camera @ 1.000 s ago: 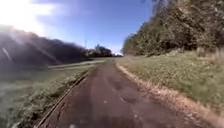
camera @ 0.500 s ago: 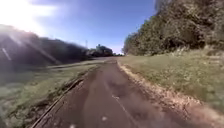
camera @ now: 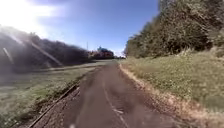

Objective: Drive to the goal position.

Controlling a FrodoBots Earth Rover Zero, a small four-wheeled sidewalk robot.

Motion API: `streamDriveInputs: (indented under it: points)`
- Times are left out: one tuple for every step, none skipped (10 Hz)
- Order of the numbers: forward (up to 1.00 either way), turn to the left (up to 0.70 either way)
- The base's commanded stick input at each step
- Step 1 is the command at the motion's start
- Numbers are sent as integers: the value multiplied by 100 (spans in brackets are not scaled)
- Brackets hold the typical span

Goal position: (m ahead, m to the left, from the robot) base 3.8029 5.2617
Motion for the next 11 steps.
streamDriveInputs:
  points:
    - [85,0]
    - [85,0]
    - [85,0]
    - [85,34]
    - [85,34]
    - [85,34]
    - [85,34]
    - [85,33]
    - [85,25]
    - [85,18]
    - [85,0]
